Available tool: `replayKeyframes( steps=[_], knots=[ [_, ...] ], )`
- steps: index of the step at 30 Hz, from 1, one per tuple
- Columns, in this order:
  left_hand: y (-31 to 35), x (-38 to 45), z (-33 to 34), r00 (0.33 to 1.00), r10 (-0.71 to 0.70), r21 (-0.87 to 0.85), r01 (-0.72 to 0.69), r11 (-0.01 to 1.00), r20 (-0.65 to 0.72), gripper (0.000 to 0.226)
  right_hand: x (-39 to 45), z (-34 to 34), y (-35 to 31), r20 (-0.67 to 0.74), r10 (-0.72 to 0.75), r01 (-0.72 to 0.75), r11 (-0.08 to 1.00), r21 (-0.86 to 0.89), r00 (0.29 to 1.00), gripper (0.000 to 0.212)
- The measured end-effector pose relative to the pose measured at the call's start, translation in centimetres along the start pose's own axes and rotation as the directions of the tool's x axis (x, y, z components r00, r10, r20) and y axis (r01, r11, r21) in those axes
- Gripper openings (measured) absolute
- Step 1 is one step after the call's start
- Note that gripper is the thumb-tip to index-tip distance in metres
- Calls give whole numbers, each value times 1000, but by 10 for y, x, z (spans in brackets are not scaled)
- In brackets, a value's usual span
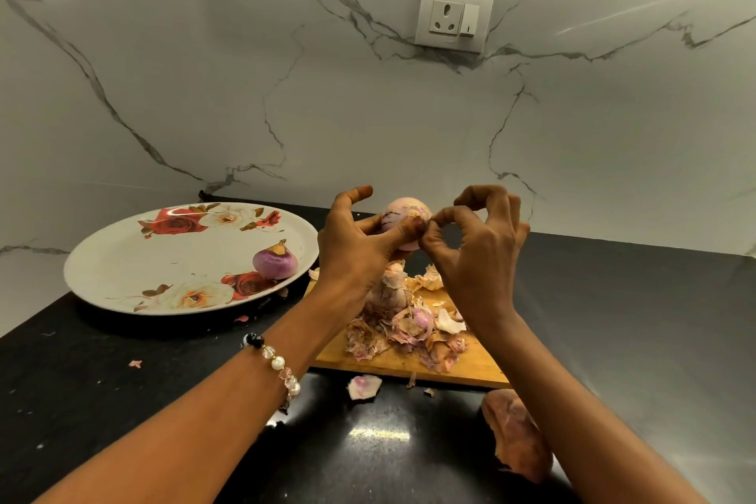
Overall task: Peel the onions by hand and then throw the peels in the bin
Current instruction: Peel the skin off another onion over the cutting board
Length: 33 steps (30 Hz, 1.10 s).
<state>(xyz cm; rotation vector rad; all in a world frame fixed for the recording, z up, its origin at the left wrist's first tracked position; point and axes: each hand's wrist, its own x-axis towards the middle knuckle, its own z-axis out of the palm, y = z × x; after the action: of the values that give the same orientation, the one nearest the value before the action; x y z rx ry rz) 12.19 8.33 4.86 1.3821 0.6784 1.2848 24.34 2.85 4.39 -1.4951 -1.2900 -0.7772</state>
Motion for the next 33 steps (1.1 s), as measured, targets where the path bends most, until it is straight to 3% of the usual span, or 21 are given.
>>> replayKeyframes(
  steps=[5, 9, 16, 24, 27, 30, 33],
  knots=[
    [2, -2, 0, 999, -46, -48, 48, 998, 27, 86, 1, 0, -2, -16, 21, -21, 1000, 14, 1000, 18],
    [6, -1, -2, 992, -90, -92, 98, 991, 83, 83, 5, 0, -2, -7, 13, -13, 1000, 11, 1000, 30],
    [10, 3, -5, 979, -113, -136, 137, 981, 172, 76, 8, -1, 8, 52, -6, 4, 1000, 30, 999, 28],
    [10, 3, -5, 970, -127, -202, 170, 964, 207, 76, 9, -3, 10, 115, 98, -111, 987, 116, 988, 39],
    [15, 2, -7, 967, -141, -280, 198, 939, 210, 75, 14, -7, 19, 103, 174, -190, 967, 168, 979, 23],
    [17, 6, -9, 967, -148, -374, 217, 901, 207, 56, 18, -11, 34, 124, 276, -295, 937, 184, 953, 8],
    [17, 9, -10, 964, -165, -389, 236, 891, 206, 46, 20, -16, 37, 119, 193, -213, 959, 187, 974, 10]
  ],
)
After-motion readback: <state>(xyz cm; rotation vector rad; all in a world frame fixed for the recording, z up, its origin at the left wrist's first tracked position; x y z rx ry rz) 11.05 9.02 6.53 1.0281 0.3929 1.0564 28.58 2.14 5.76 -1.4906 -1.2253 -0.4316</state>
